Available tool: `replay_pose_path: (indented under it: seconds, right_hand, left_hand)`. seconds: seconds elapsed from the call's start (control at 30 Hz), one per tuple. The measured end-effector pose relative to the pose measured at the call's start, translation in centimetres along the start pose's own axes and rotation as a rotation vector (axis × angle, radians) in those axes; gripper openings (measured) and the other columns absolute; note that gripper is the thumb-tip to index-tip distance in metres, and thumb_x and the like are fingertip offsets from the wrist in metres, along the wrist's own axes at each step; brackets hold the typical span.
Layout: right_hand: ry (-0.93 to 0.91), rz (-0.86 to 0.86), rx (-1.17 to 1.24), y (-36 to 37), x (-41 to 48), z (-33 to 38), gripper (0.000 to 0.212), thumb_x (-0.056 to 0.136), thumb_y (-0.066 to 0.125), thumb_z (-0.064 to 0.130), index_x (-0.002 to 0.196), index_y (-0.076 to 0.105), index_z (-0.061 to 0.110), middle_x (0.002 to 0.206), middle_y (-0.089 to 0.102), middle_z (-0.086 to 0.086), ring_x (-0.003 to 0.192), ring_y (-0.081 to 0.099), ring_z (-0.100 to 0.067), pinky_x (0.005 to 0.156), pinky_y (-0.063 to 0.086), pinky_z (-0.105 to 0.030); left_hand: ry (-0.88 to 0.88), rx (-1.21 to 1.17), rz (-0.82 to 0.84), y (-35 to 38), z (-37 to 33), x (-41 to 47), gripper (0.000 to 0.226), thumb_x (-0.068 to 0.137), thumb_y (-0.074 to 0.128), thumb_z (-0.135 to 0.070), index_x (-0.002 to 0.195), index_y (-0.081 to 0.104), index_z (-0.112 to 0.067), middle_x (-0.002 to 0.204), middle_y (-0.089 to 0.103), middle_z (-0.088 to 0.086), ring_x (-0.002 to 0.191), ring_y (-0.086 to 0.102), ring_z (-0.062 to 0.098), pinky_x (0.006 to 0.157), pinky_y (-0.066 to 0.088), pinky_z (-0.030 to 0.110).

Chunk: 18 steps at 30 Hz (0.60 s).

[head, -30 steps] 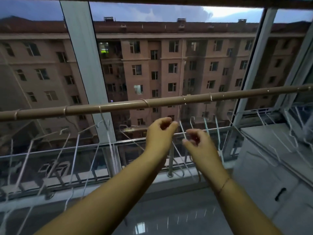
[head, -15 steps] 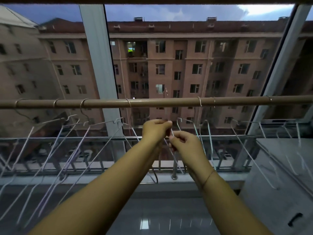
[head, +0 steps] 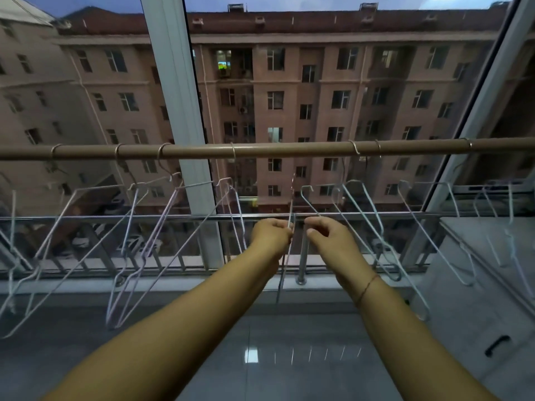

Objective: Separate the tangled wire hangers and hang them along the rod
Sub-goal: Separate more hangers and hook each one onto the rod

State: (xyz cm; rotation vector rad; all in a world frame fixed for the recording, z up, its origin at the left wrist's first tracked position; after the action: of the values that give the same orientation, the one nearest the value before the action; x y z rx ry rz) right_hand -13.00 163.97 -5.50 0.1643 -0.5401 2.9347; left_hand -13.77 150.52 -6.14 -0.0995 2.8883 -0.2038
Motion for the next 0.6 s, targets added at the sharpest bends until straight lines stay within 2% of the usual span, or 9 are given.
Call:
replay_pose_path:
  seconds: [0.17, 0.27, 0.4, 0.5, 0.53, 0.6]
  right_hand:
    - [-0.105, 0.086, -0.274, 0.5, -0.4, -0.3, 0.045, 0.087, 0.053, 0.012, 0.131, 0.046, 0.019, 0.132, 0.045, -0.004, 0.112, 0.049, -0.018, 0.100, 0.043, -0.040]
    - [-0.131, 0.137, -0.435, 0.6, -0.7, -0.5, 0.041, 0.087, 0.052, 0.014, 0.127, 0.049, 0.019, 0.131, 0.048, -0.002, 0.119, 0.046, -0.019, 0.102, 0.041, -0.039]
    - [-0.109, 0.176, -0.514, -0.2, -1.8, -0.4, 0.022, 0.089, 0.052, 0.018, 0.109, 0.060, 0.021, 0.104, 0.063, 0.003, 0.098, 0.058, -0.017, 0.083, 0.046, -0.030]
    - [-0.100, 0.213, -0.568, -0.9, -3.1, -0.1, 0.010, 0.090, 0.052, 0.019, 0.094, 0.061, 0.020, 0.085, 0.067, 0.000, 0.081, 0.062, -0.019, 0.077, 0.051, -0.037]
    - [-0.087, 0.222, -0.548, -1.2, -3.6, 0.1, 0.011, 0.090, 0.051, 0.017, 0.093, 0.062, 0.017, 0.081, 0.067, -0.003, 0.077, 0.063, -0.020, 0.076, 0.053, -0.039]
    - [-0.006, 0.264, -0.355, -1.6, -4.6, 0.3, 0.015, 0.092, 0.047, 0.009, 0.094, 0.062, 0.010, 0.070, 0.066, -0.006, 0.064, 0.063, -0.019, 0.070, 0.057, -0.036]
  left_hand:
    - [0.000, 0.060, 0.039, -0.7, 2.5, -0.8, 0.022, 0.092, 0.046, 0.001, 0.097, 0.067, -0.006, 0.074, 0.055, 0.005, 0.064, 0.044, 0.015, 0.056, 0.037, 0.024]
    - [0.021, 0.135, 0.076, -0.9, 3.2, -1.0, 0.023, 0.094, 0.047, -0.004, 0.085, 0.064, -0.016, 0.078, 0.057, 0.001, 0.069, 0.047, 0.014, 0.061, 0.040, 0.026]
    - [0.065, 0.166, 0.094, -1.1, 3.3, -1.0, 0.022, 0.094, 0.047, -0.006, 0.086, 0.065, -0.016, 0.082, 0.058, -0.002, 0.082, 0.051, 0.015, 0.075, 0.041, 0.030]
    - [0.080, 0.132, 0.097, -1.0, 3.5, -1.0, 0.023, 0.094, 0.048, -0.007, 0.083, 0.065, -0.017, 0.079, 0.058, -0.002, 0.084, 0.051, 0.016, 0.074, 0.040, 0.028]
    - [0.079, 0.123, 0.098, -0.9, 3.5, -1.1, 0.023, 0.094, 0.049, -0.008, 0.083, 0.066, -0.018, 0.081, 0.059, -0.002, 0.084, 0.052, 0.016, 0.072, 0.041, 0.027]
    - [0.079, 0.109, 0.102, -0.6, 3.6, -1.2, 0.021, 0.094, 0.050, -0.010, 0.085, 0.067, -0.019, 0.088, 0.064, 0.000, 0.089, 0.055, 0.017, 0.072, 0.044, 0.027]
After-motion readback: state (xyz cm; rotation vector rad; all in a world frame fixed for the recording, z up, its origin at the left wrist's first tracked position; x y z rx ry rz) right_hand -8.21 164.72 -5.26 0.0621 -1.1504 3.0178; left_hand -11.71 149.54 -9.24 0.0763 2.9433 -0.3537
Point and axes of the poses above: each hand's wrist, its own x-axis towards the middle knuckle, its own y-axis out of the palm, z = x × y, the point moved 8 cm from there along x, towards the middle knuckle
